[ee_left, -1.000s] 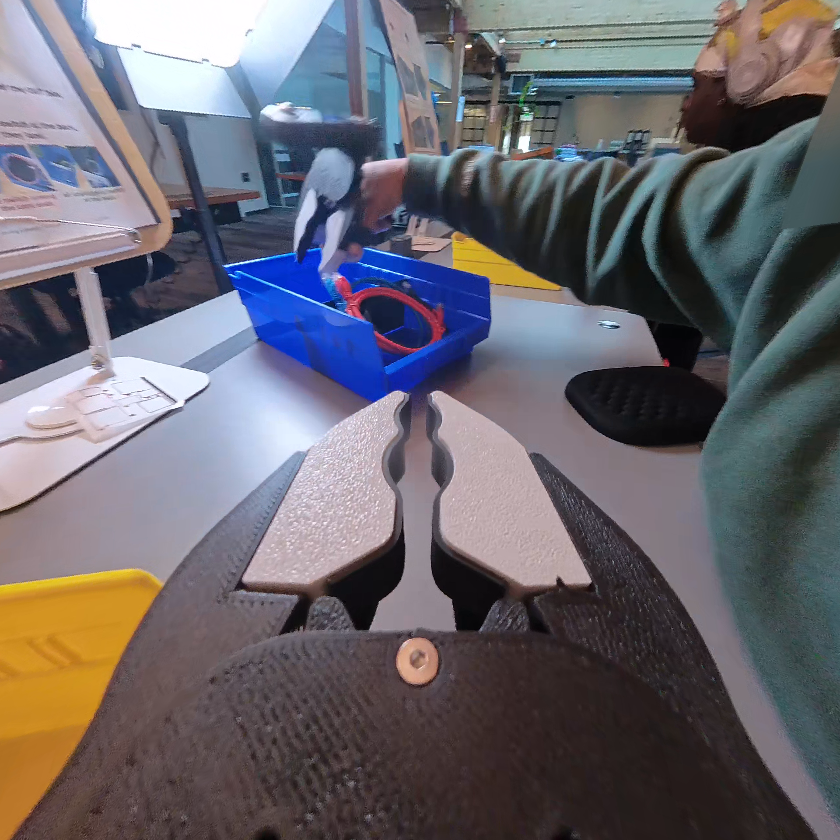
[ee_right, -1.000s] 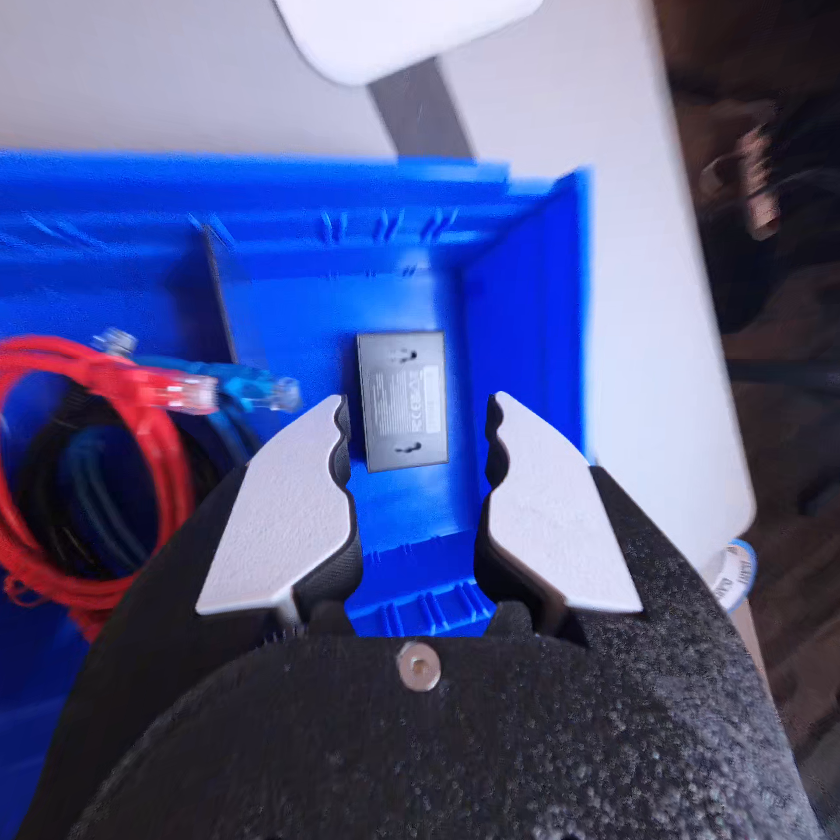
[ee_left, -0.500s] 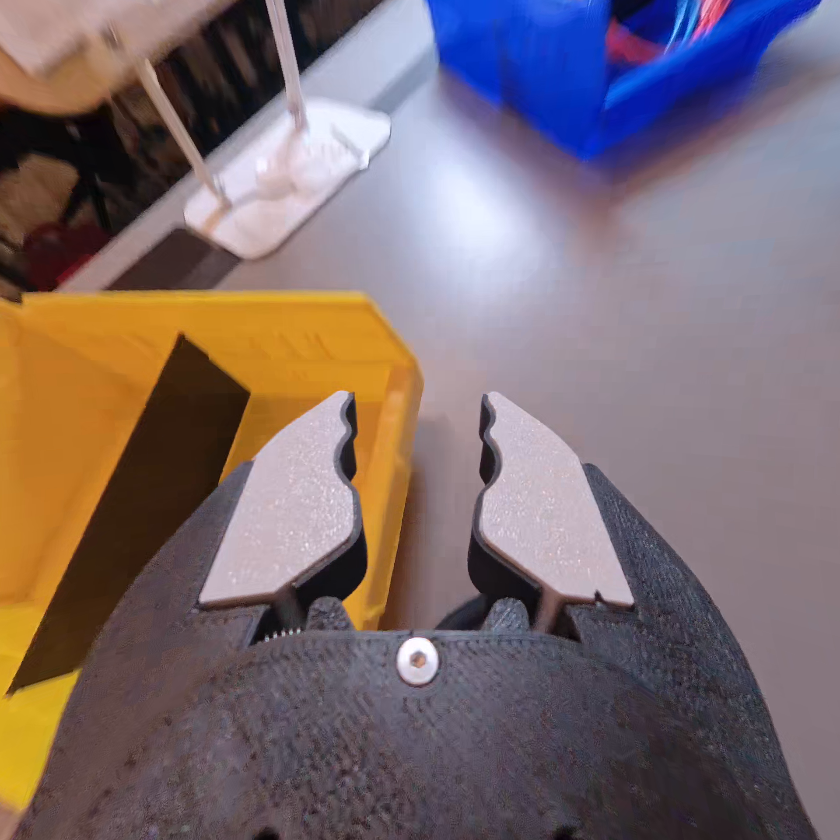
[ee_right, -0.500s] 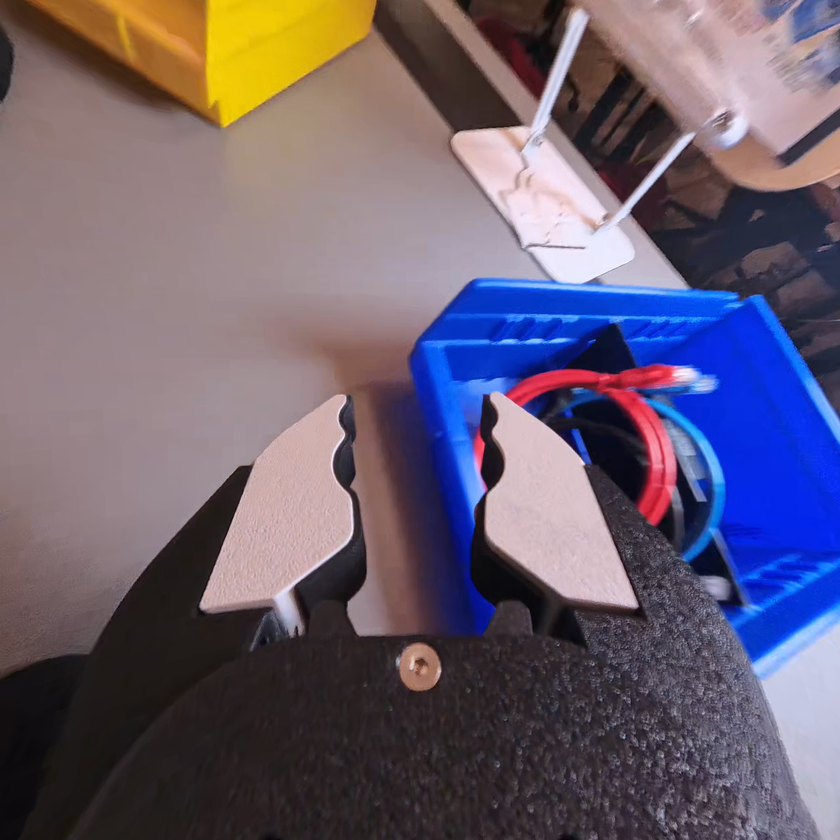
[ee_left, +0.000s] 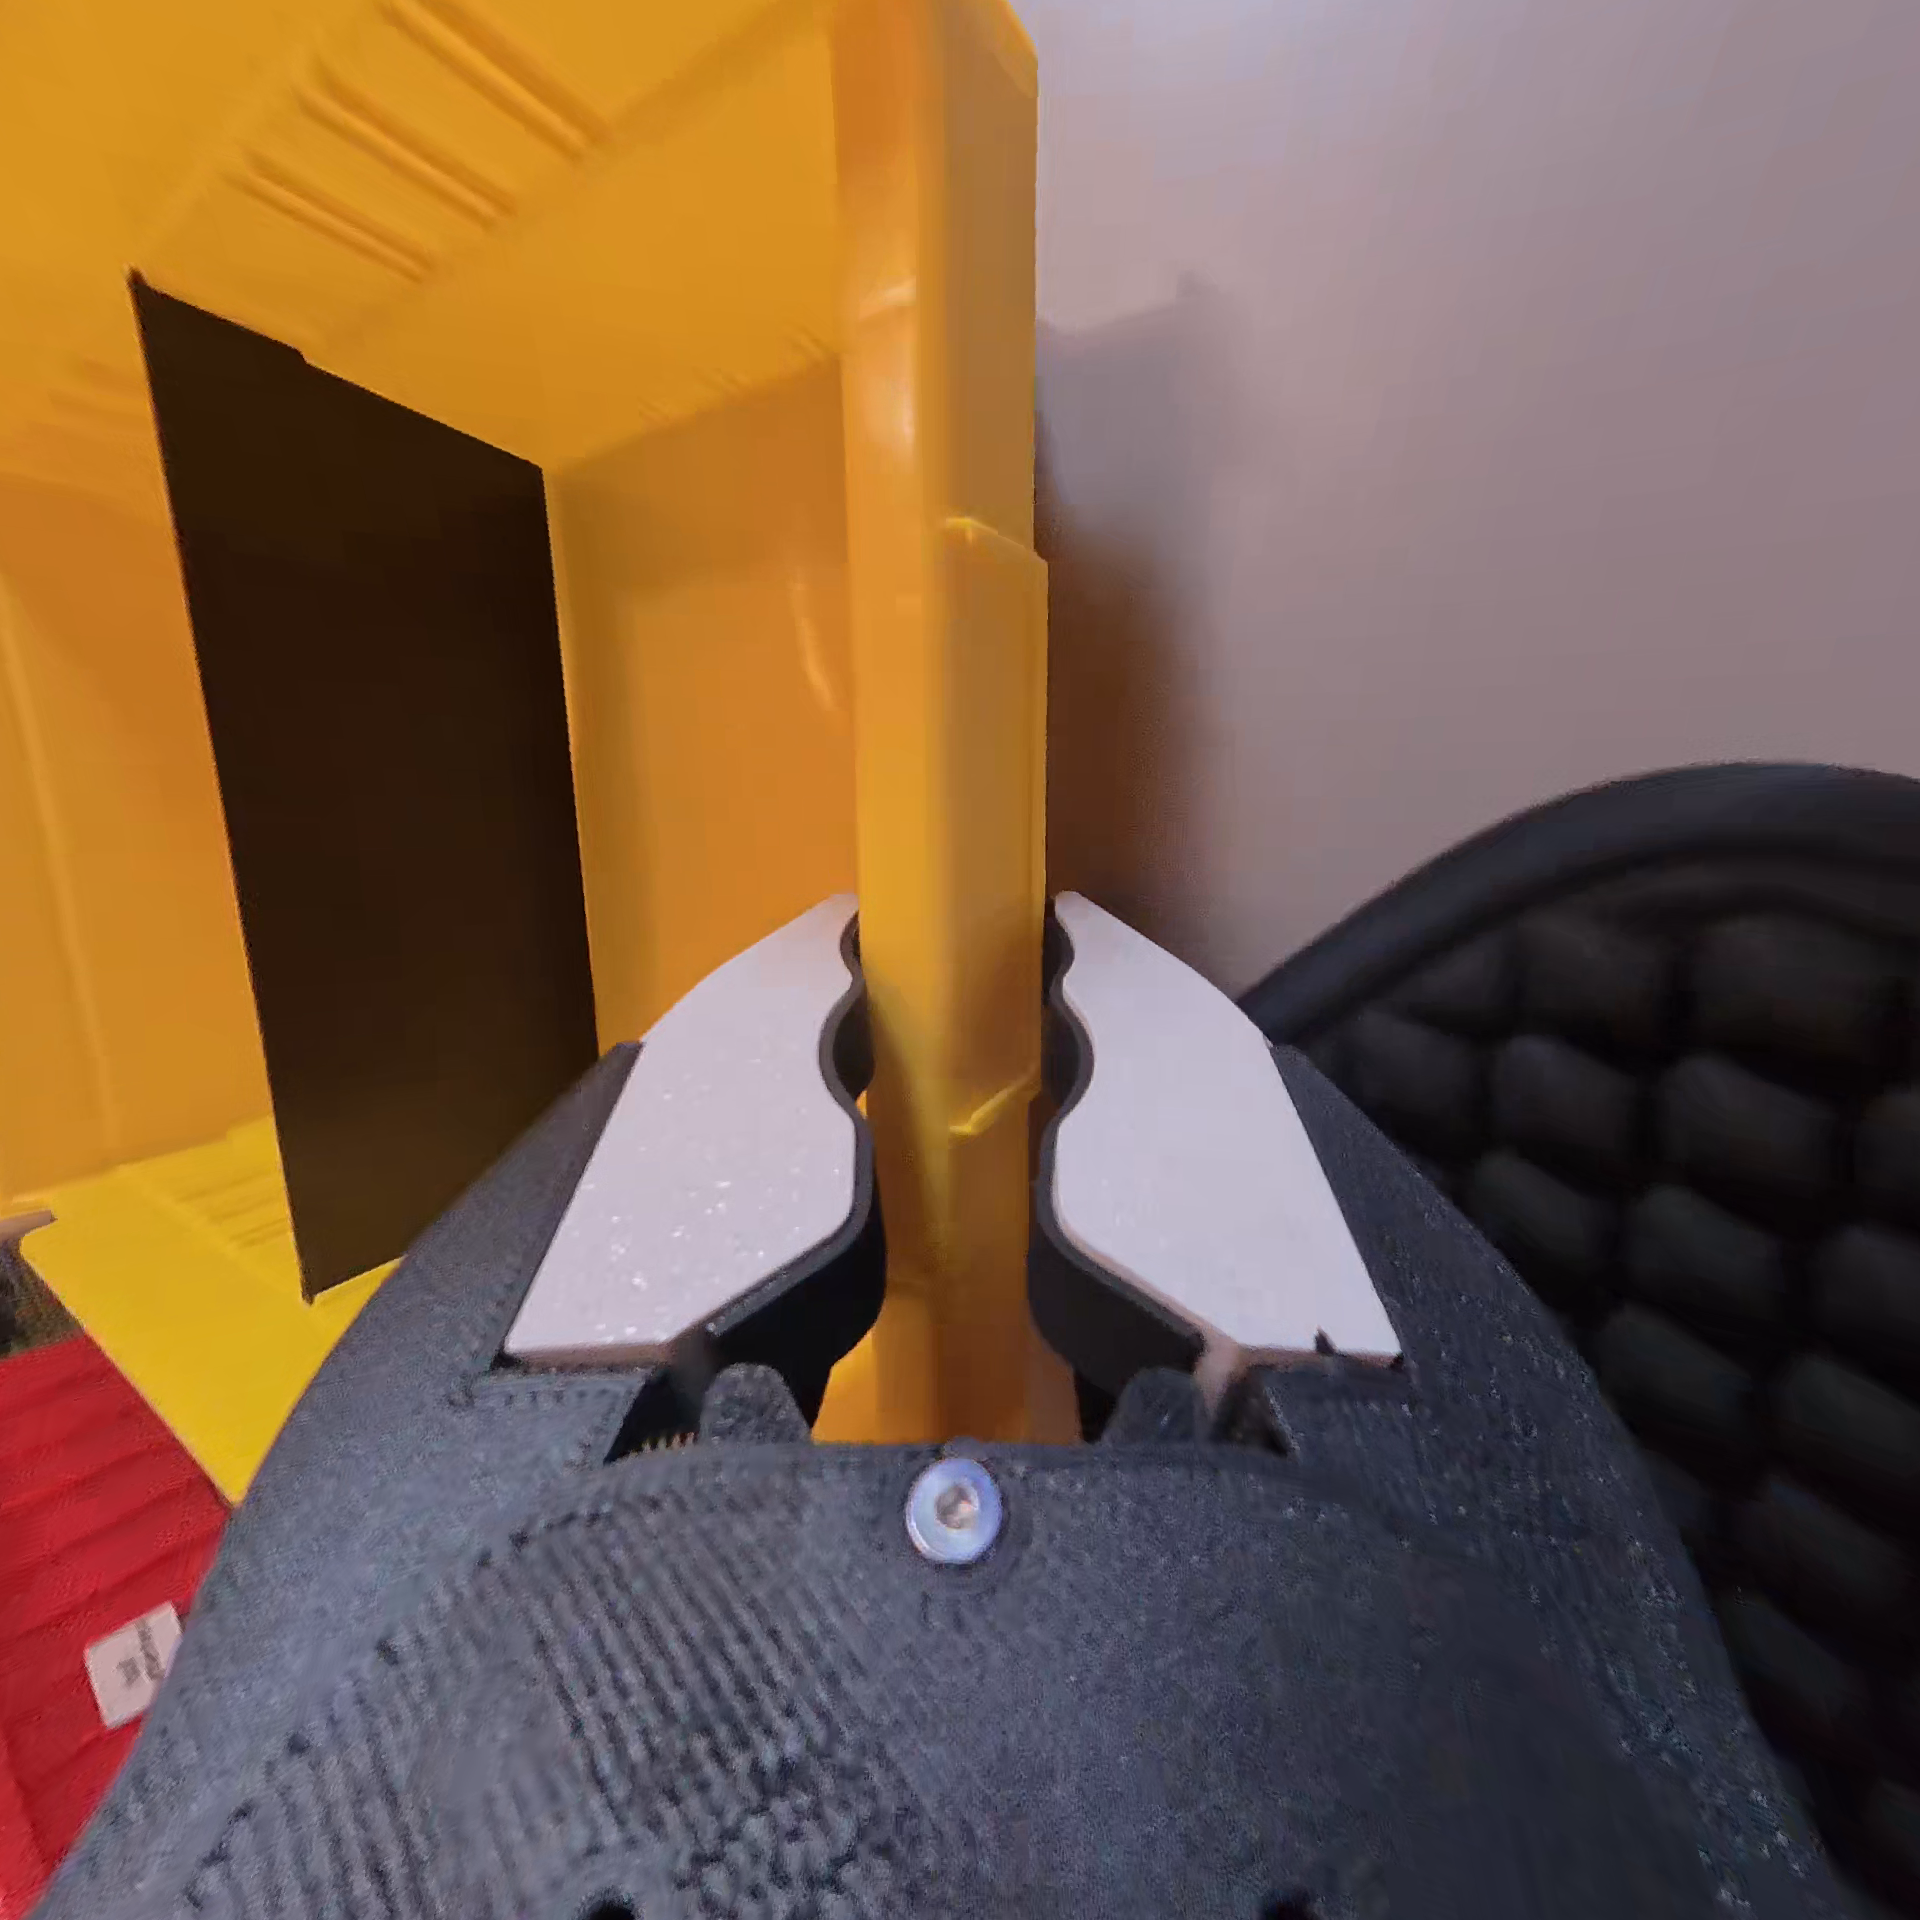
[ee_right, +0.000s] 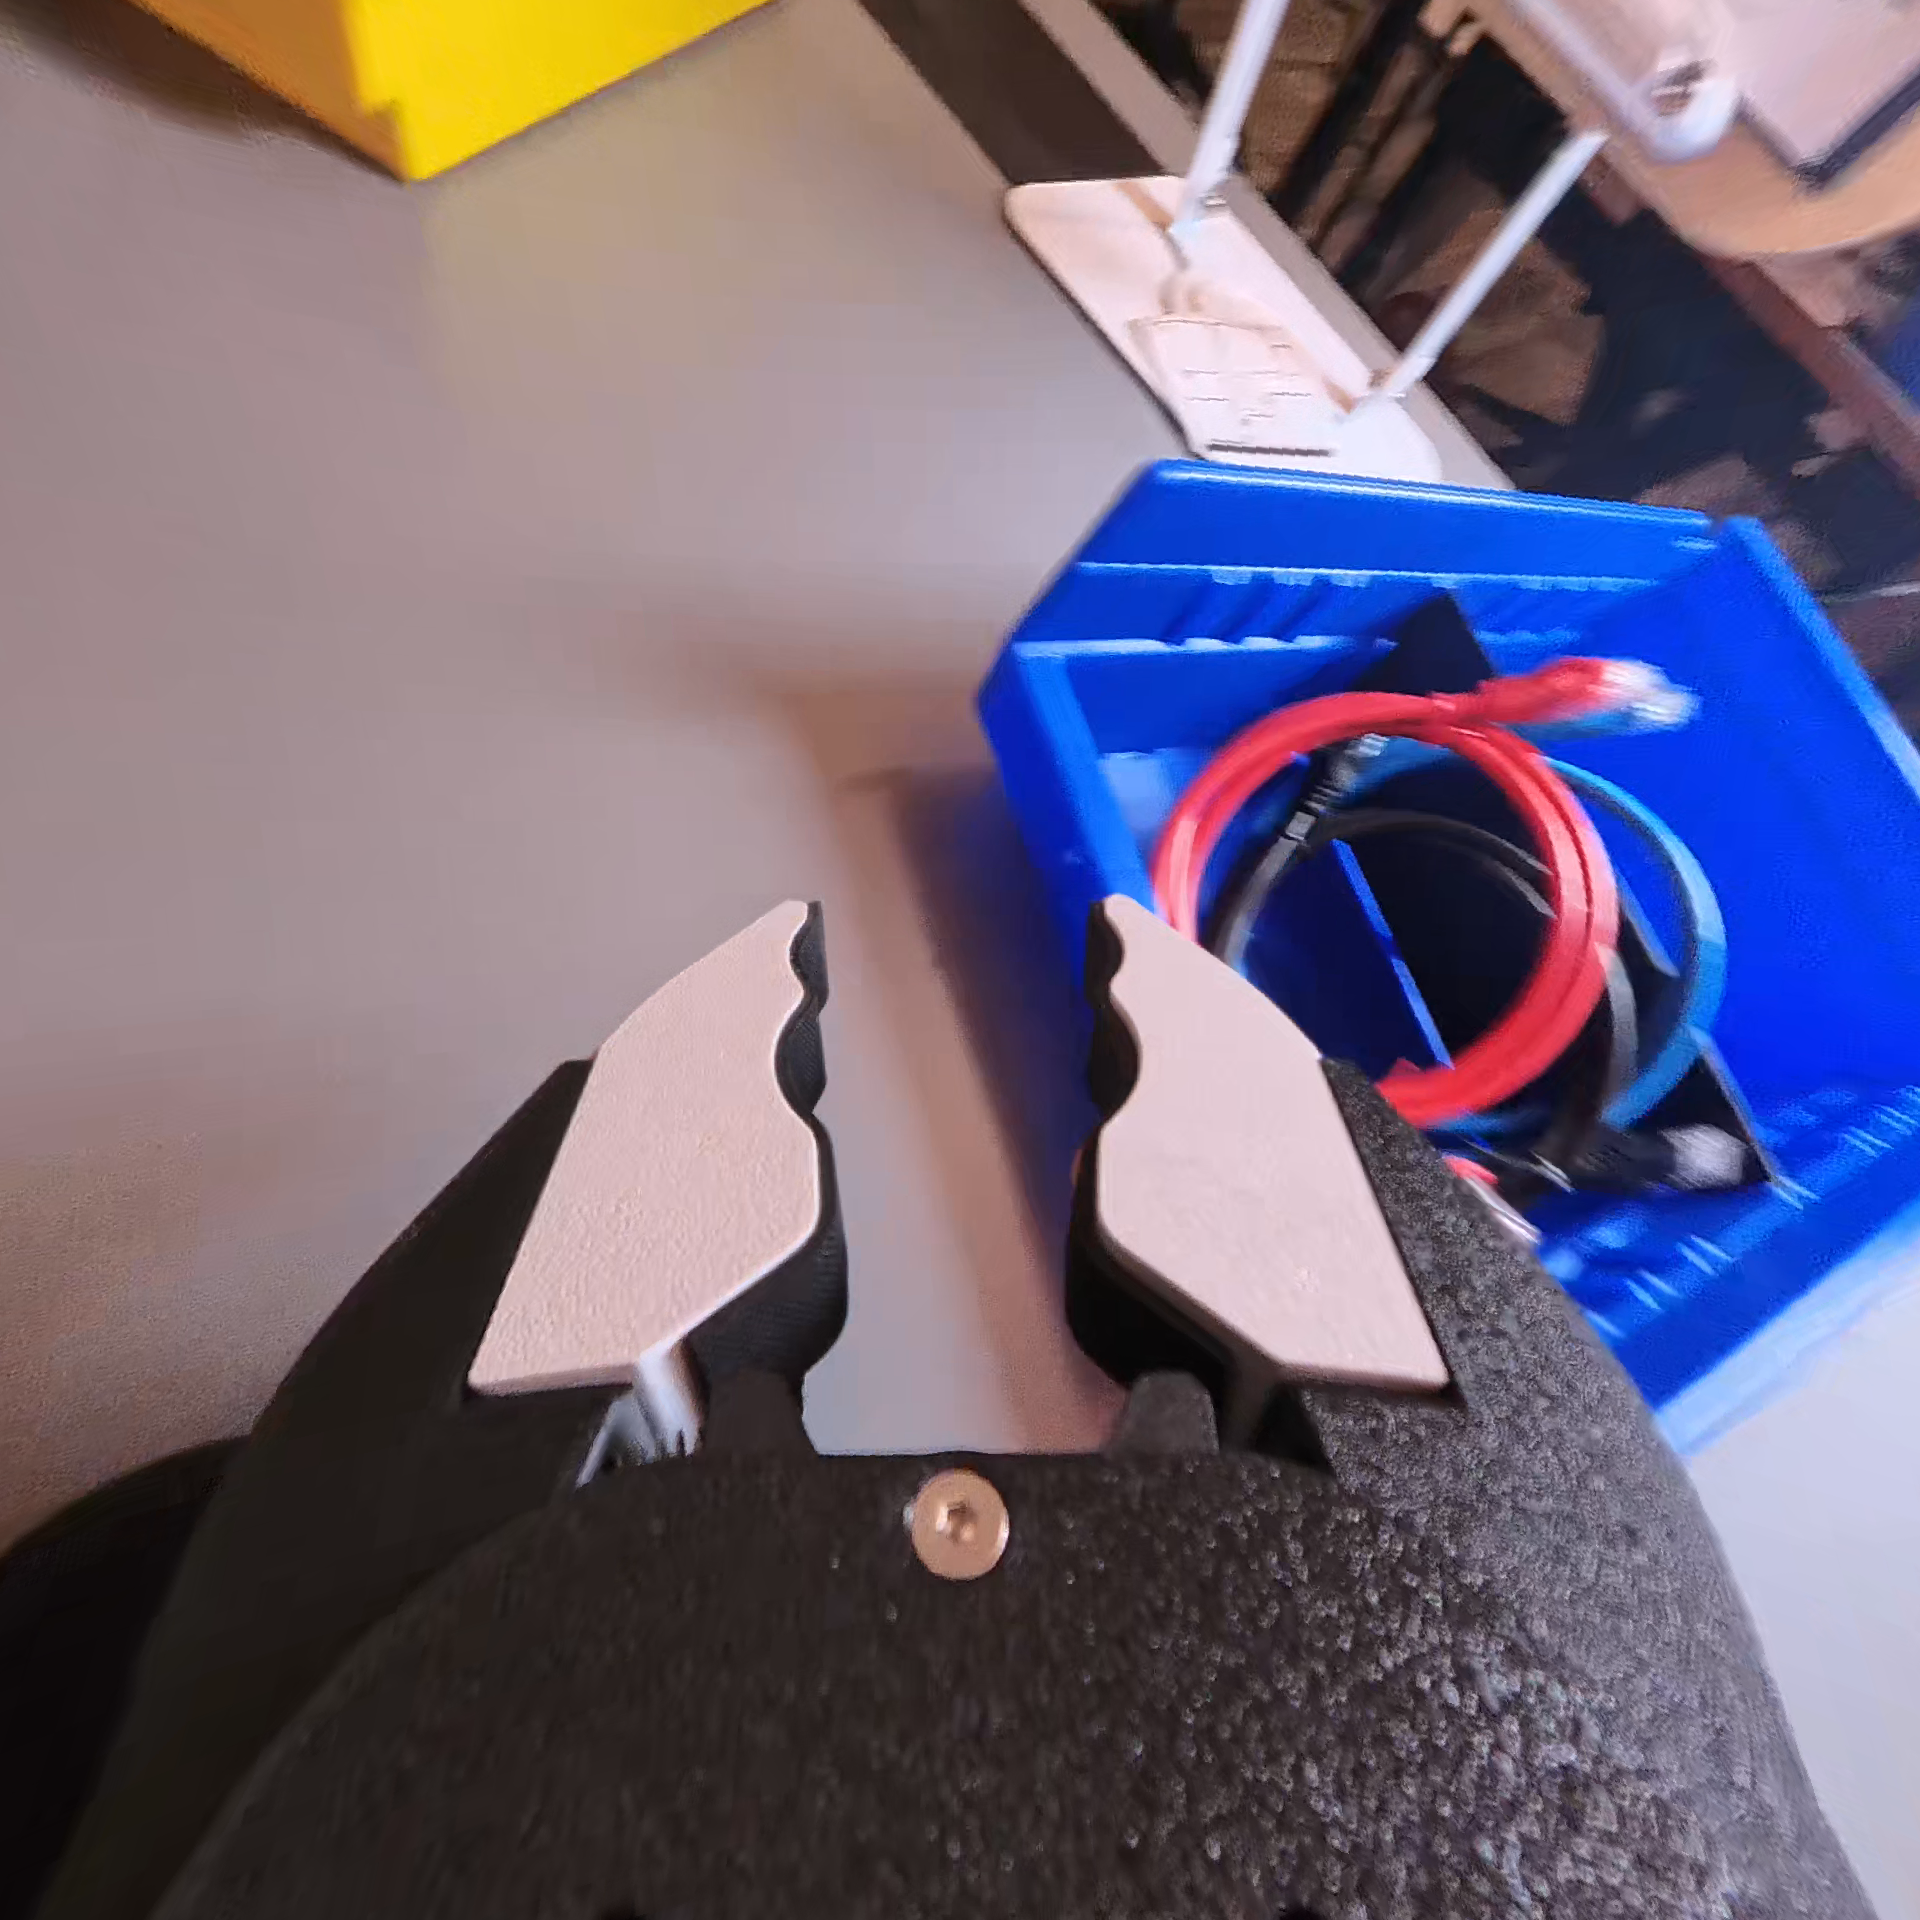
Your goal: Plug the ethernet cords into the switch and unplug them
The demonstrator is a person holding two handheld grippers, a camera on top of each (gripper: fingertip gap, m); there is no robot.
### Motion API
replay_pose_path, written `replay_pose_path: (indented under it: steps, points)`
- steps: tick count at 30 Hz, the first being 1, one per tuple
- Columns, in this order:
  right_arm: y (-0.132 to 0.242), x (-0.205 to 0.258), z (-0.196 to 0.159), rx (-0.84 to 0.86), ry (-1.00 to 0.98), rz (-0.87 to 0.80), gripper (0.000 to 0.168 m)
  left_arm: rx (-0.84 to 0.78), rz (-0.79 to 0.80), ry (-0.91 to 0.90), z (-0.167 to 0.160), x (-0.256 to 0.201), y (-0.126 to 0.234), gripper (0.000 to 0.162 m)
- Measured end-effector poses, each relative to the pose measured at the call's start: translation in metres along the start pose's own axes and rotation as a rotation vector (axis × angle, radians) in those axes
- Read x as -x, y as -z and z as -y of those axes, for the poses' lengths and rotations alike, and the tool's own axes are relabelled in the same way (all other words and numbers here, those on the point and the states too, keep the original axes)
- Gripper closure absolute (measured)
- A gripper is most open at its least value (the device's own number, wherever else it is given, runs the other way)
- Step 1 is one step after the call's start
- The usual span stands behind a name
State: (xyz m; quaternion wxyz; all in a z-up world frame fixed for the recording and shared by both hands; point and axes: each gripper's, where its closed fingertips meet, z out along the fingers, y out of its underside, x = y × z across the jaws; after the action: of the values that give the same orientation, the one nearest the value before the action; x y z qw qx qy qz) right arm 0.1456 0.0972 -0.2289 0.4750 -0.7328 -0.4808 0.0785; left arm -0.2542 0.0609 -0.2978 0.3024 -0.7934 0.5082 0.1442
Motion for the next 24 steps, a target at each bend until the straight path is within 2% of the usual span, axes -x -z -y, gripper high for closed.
replay_pose_path:
  steps: [1,5,9,16,18,22,24]
  points:
    - [0.010,-0.011,-0.002,0.000,-0.005,-0.044,0.120,-0.020,-0.017,-0.026,0.003,-0.006,0.003,0.132]
    - [0.048,-0.056,-0.010,-0.046,-0.094,-0.213,0.120,-0.090,-0.084,-0.083,0.027,-0.025,0.006,0.132]
    - [0.073,-0.099,-0.032,-0.083,-0.242,-0.404,0.115,-0.136,-0.100,-0.148,0.060,-0.026,-0.007,0.132]
    - [0.059,-0.102,-0.066,-0.090,-0.465,-0.348,0.108,-0.277,-0.092,-0.185,0.112,-0.016,-0.024,0.128]
    - [0.052,-0.102,-0.072,-0.077,-0.493,-0.335,0.108,-0.358,-0.123,-0.118,0.123,-0.016,-0.010,0.125]
    - [0.040,-0.109,-0.079,-0.053,-0.518,-0.346,0.108,-0.638,-0.218,0.117,0.154,-0.016,0.046,0.126]
    - [0.032,-0.114,-0.081,-0.039,-0.538,-0.346,0.114,-0.738,-0.294,0.205,0.166,-0.023,0.069,0.125]
